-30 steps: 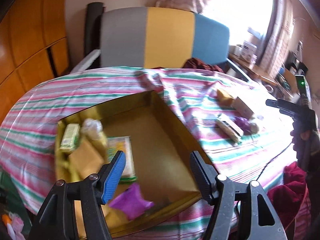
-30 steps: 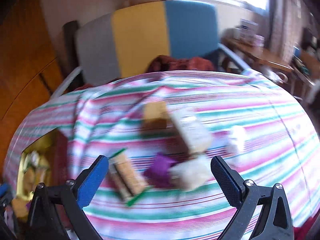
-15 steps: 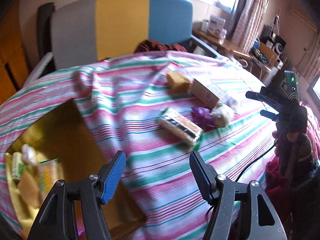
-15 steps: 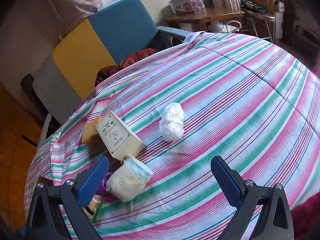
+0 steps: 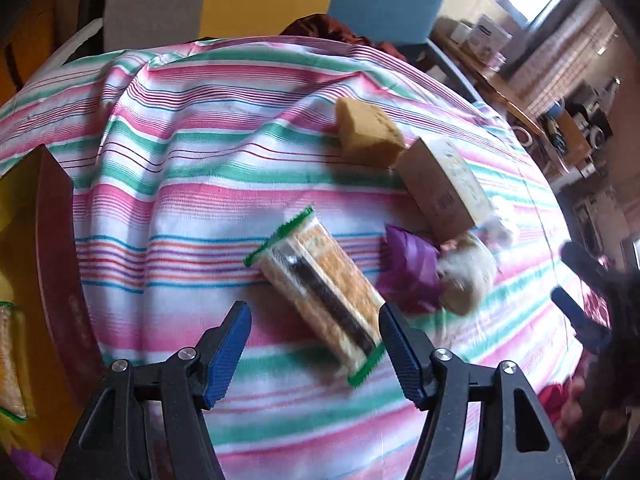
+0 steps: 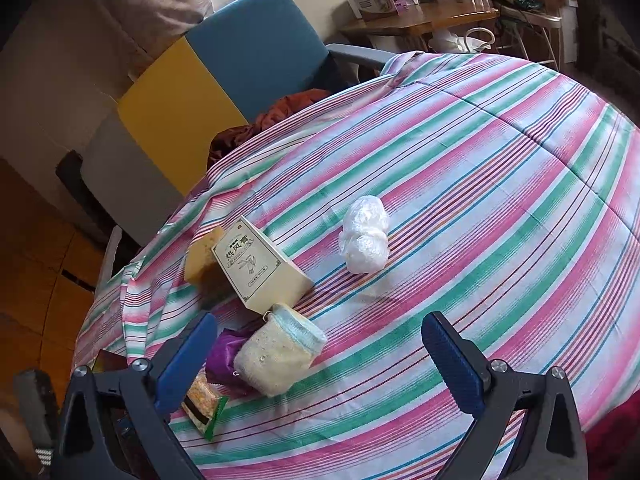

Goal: Organize objects
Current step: 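Move the left gripper to the striped cracker bar and grasp it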

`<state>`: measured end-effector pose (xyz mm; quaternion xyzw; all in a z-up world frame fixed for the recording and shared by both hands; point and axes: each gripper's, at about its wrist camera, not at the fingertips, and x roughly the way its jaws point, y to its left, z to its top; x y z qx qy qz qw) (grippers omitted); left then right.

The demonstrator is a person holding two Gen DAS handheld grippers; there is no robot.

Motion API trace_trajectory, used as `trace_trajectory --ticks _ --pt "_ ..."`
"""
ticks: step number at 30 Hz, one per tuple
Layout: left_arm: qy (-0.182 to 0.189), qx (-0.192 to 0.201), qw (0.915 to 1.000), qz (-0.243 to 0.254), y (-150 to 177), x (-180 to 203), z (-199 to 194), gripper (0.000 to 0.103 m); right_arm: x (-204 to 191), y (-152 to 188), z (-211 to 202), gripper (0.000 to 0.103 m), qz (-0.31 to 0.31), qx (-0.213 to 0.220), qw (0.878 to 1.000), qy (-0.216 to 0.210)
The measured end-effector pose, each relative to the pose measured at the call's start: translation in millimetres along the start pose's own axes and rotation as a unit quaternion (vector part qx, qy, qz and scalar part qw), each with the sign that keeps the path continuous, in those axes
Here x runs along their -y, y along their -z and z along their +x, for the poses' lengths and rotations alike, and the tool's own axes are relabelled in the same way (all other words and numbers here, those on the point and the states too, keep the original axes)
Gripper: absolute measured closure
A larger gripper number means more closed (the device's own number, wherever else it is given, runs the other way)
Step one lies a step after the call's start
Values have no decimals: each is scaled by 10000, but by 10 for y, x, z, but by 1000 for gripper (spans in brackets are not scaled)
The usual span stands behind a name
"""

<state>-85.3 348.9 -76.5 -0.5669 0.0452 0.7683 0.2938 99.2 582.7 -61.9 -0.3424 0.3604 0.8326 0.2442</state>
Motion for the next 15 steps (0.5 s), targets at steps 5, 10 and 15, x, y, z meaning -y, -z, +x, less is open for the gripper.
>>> trace_trajectory --ticks 5,10,15 --pt "-7 -73 9993 -366 -125 25 229 35 -1 5 5 0 17 -23 10000 -86" --pt "-270 39 9996 -111 -195 151 373 35 4 7 34 0 44 -87 9999 -113" --pt "-478 317 9960 687 -21 218 362 44 3 5 50 0 37 -92 9999 -98"
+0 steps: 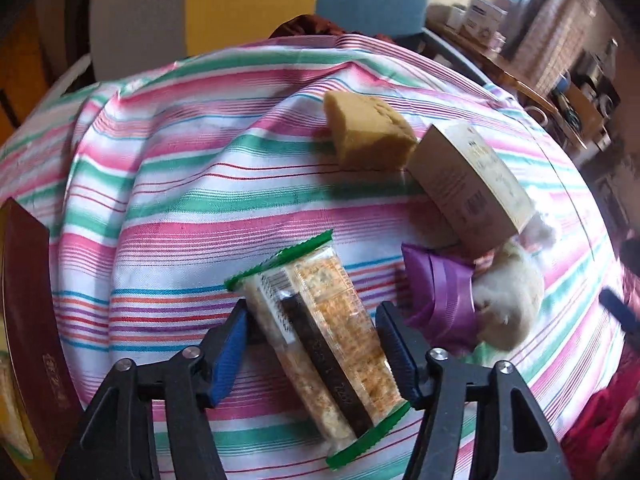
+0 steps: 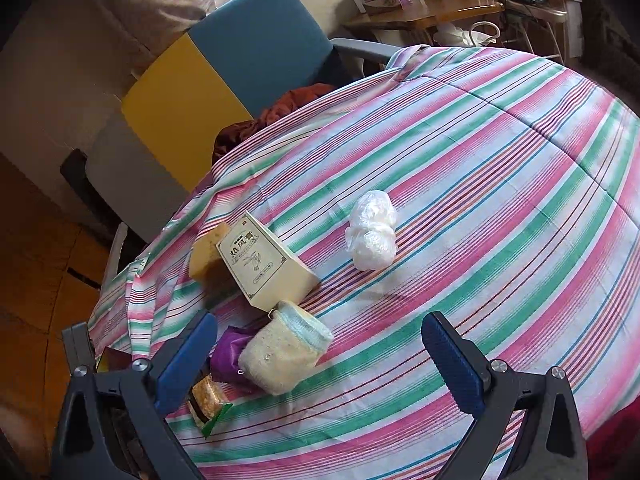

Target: Organize objects

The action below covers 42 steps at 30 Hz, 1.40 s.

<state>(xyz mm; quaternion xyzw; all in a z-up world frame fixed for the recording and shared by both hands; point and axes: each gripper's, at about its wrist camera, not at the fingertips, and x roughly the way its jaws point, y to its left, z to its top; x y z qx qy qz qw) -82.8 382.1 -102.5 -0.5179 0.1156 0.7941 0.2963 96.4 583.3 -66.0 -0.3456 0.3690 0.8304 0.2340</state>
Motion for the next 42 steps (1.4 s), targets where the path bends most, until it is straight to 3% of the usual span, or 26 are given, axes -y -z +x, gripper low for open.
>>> trace_trajectory --ticks 3,5,12,19,30,36,42 --pt "29 64 10000 64 89 -72 -67 58 10 -12 -10 0 -10 38 10000 41" --pt "94 34 9999 138 168 -107 -127 60 24 -18 -14 0 8 50 10000 63" --pt "72 216 9976 658 609 10 -329 61 60 -20 0 0 25 26 9998 201" --pt "100 547 9901 1286 1049 173 -494 60 63 -3 53 0 -31 -51 9993 367" --pt "407 764 9891 1191 1066 109 -481 60 -207 59 183 5 -656 -395 9962 410" --pt "491 815 9890 1136 1079 87 -469 60 -741 -151 428 5 -1913 -614 9778 589" --pt "572 809 9890 1098 1075 67 -460 60 -1013 -327 1021 2 -2662 -1034 9500 1264"
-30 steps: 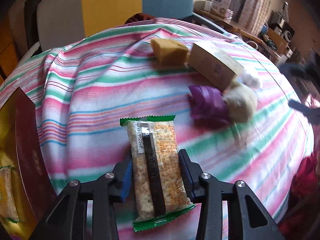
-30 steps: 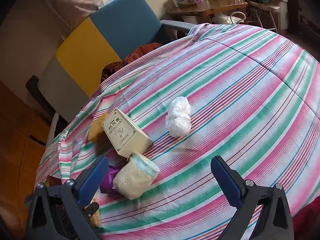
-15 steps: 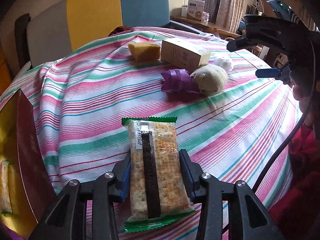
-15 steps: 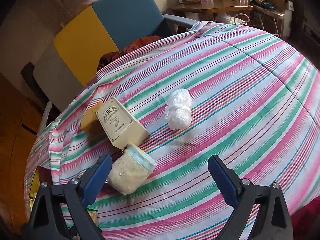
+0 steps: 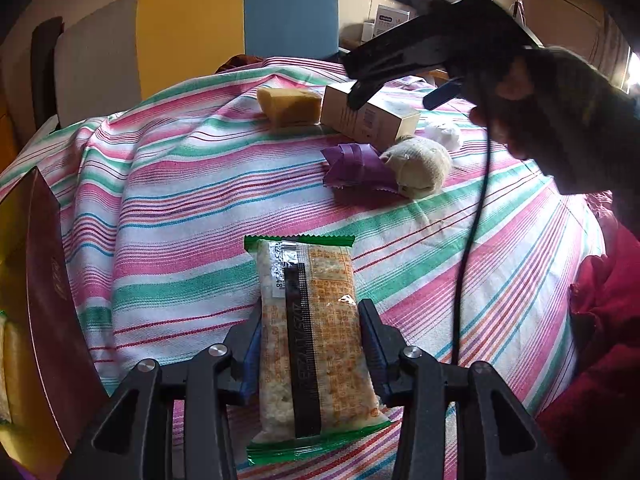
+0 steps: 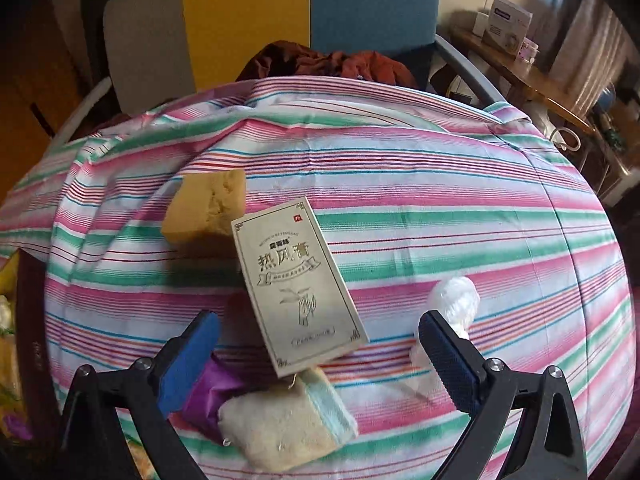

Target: Organize objects

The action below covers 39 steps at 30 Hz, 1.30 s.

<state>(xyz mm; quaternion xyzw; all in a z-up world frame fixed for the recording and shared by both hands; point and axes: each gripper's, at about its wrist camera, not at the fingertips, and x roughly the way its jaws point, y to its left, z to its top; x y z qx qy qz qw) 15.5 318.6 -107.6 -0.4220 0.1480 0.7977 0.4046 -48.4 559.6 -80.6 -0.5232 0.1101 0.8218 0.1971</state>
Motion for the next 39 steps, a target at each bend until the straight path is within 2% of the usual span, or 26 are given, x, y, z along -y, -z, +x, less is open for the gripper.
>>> trace_trajectory --ticks 3,6,14,20,23,26,29,35,39 --pt "5 19 10000 3 3 0 0 60 -37 -97 235 3 -151 -262 9995 114" --pt "21 25 10000 -6 6 -4 -3 60 -84 -102 310 52 -297 -286 9990 195" --pt "-15 57 10000 -26 17 3 -9 60 117 44 -390 52 72 674 9976 108" --pt "-110 58 9999 44 15 36 -9 60 224 576 -908 52 483 980 9934 -346" --pt "-224 -10 9997 111 -9 73 -3 60 281 888 -948 52 724 788 9929 -514" --pt "-167 -173 9997 -42 -65 41 -46 60 331 1098 -780 52 879 417 9947 -323" --pt "-164 57 9998 29 -88 75 -286 60 375 1243 -588 52 986 107 9949 -199" --pt "5 448 9990 -94 -139 18 -775 60 397 1262 -428 52 1007 -121 9948 0" --pt "84 508 9969 -594 -145 -283 -1021 60 394 1267 -432 52 997 -98 9950 24"
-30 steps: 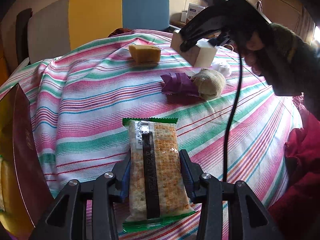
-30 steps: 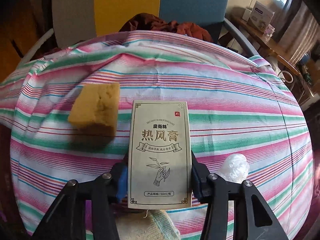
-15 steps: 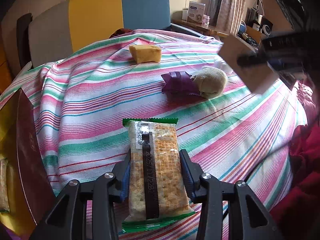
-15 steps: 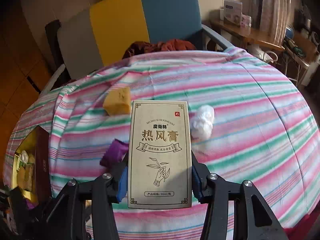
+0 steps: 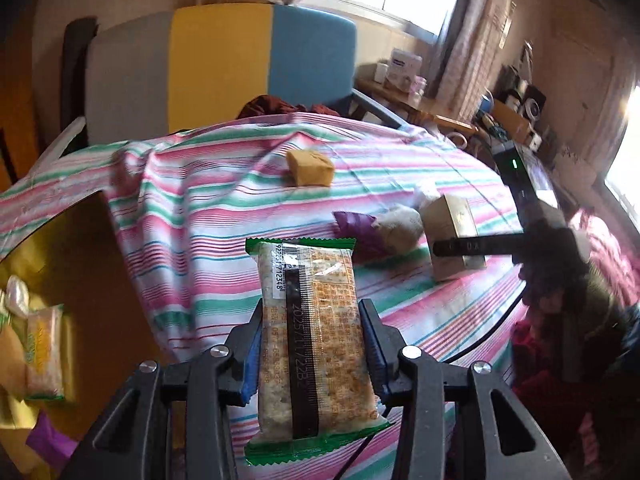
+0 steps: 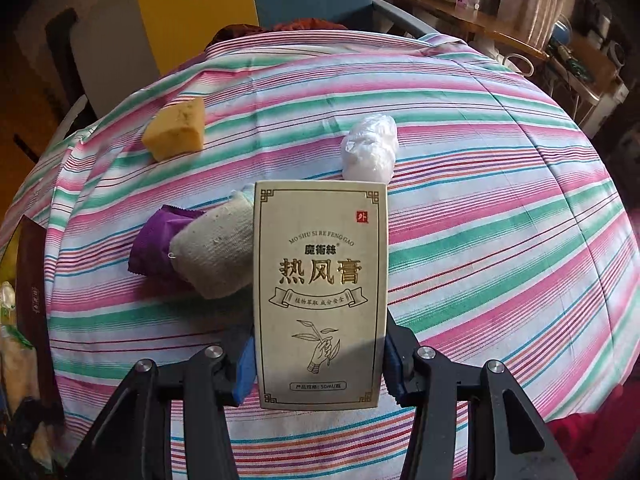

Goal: Organize objects
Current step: 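Lower the cracker bar into the gold tray and open the left gripper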

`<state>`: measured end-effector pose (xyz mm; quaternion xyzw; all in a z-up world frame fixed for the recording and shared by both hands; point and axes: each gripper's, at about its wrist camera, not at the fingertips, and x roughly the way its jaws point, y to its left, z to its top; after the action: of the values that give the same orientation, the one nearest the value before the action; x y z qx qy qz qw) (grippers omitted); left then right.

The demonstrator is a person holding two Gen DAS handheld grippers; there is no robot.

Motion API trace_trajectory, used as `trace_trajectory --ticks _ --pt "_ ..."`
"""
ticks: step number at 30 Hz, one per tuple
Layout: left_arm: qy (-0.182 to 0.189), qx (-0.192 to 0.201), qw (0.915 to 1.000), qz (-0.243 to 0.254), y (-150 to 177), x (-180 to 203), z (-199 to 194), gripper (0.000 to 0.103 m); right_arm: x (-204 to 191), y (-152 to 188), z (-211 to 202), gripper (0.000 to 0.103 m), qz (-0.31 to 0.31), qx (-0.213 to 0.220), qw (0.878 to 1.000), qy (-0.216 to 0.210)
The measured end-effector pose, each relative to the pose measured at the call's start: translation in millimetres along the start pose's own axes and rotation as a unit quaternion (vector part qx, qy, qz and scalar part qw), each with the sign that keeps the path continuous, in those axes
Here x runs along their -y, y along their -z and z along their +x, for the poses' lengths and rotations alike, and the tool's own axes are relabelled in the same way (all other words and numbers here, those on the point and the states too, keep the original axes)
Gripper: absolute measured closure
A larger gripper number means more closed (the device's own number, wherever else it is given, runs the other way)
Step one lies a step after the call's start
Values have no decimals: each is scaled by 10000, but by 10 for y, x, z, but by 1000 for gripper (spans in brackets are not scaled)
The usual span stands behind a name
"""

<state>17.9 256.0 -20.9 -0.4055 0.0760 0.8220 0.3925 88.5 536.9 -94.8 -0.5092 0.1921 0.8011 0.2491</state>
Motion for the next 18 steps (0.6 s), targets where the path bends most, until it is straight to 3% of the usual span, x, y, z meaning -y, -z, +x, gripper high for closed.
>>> trace_trajectory --ticks 3,7,10,12,15,18 --pt "-20 -47 9989 -473 -77 -342 -105 60 -3 4 -5 52 6 26 10000 14" --pt "-219 -172 9902 -1369 -191 -1018 -172 60 -16 -1 -12 52 -9 50 10000 21" --pt "-262 -391 9773 -2066 -245 -1542 -109 60 -16 3 -19 52 -18 59 10000 16" --pt "-316 -512 9644 -2575 -251 -1851 -29 60 -13 5 -24 52 -12 65 10000 8" --pt "-682 -537 9534 -2888 -295 -2187 78 60 -1 7 -28 52 6 65 10000 -10" --pt "-820 -605 9425 -3183 -318 -2424 204 60 -4 3 -25 52 15 65 10000 -19"
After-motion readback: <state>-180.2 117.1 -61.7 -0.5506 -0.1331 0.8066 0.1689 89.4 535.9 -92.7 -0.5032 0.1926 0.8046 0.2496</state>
